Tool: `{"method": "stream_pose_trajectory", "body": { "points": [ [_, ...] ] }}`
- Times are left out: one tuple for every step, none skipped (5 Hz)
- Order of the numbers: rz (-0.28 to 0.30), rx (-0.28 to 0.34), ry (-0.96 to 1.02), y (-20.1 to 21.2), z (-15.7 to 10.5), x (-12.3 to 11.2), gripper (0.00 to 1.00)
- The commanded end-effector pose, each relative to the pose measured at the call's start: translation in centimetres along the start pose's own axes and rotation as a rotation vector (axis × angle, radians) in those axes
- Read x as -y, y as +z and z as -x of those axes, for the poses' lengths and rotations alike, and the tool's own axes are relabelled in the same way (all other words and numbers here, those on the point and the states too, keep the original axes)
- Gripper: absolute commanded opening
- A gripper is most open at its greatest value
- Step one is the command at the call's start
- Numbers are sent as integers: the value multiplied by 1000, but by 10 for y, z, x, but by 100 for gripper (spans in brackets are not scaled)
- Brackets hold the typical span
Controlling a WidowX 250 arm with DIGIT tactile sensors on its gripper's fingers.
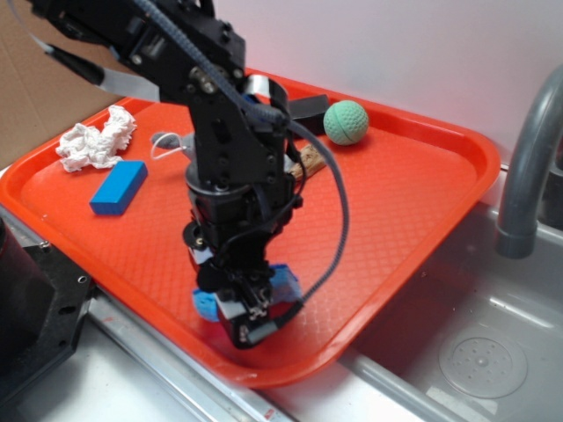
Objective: Grab the blue sponge.
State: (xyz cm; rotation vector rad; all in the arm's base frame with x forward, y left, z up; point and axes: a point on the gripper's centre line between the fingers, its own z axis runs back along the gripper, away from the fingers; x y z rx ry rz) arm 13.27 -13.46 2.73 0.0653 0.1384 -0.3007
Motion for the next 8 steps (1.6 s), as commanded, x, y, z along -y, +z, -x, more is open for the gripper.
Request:
{"method": "stream_pose_trajectory", "body": {
  "points": [
    [-40,146,113,74,-6,-19,0],
    [-85,167,269,122,-12,-43,0],
    [-85,157,504,161,-5,-84,0],
    [-22,137,604,165,5,-112,0],
    [57,142,631,158,17,-123,0],
    [131,181,614,159,25,-128,0],
    [97,226,557,160,27,-125,0],
    [57,233,517,157,27,-118,0]
  ]
}}
